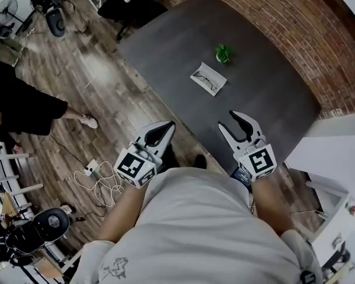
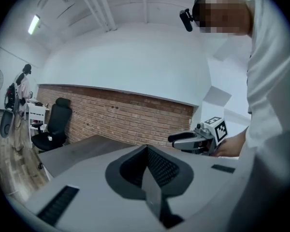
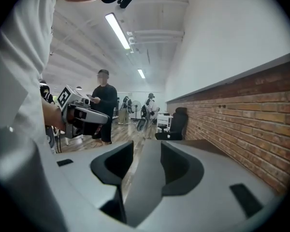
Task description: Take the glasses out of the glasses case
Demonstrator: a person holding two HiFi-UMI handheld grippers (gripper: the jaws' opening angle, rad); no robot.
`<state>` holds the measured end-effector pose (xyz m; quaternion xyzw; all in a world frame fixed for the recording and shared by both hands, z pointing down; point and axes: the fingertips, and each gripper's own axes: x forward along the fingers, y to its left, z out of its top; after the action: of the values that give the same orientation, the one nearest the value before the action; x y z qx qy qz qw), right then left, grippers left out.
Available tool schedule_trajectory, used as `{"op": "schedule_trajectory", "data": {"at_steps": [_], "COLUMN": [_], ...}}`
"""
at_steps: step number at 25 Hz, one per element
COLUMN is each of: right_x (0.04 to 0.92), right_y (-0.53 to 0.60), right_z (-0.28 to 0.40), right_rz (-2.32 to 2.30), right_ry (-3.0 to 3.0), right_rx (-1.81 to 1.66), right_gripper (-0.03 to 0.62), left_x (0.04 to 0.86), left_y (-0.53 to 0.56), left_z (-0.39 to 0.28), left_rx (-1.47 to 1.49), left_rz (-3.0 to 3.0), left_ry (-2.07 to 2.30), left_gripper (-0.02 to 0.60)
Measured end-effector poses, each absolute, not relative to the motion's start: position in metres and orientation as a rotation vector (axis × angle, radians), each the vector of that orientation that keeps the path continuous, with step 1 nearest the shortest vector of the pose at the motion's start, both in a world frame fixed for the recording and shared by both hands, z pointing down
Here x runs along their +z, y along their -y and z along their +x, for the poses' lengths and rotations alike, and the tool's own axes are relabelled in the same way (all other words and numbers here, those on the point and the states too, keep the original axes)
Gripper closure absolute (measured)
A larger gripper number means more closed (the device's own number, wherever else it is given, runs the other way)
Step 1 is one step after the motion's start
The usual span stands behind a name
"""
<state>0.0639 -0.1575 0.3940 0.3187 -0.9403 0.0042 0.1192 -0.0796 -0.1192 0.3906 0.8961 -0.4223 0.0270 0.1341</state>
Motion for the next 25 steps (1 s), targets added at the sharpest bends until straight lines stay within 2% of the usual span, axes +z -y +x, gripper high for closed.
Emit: {"op": "schedule_trajectory", "data": {"at_steps": [18,25], "right_x": [0.404,0.408], "right_y": [0.221,0.233], "right_z": [-0.008,-0.015], "right_rz": [1.251,1.314], "right_ry": [2.528,2.450], "right_rx": [0.045,0.040], "right_gripper": [0.410,0.410], "left_x": [0.385,0.391], "left_y": [0.221,0.241], "left_z": [-0.170,-0.183], "left_rx": [0.070,0.076], "left_rz": [2.766,2.781], "left_ry": [0.874,0.783], "left_gripper": [0.571,0.571]}}
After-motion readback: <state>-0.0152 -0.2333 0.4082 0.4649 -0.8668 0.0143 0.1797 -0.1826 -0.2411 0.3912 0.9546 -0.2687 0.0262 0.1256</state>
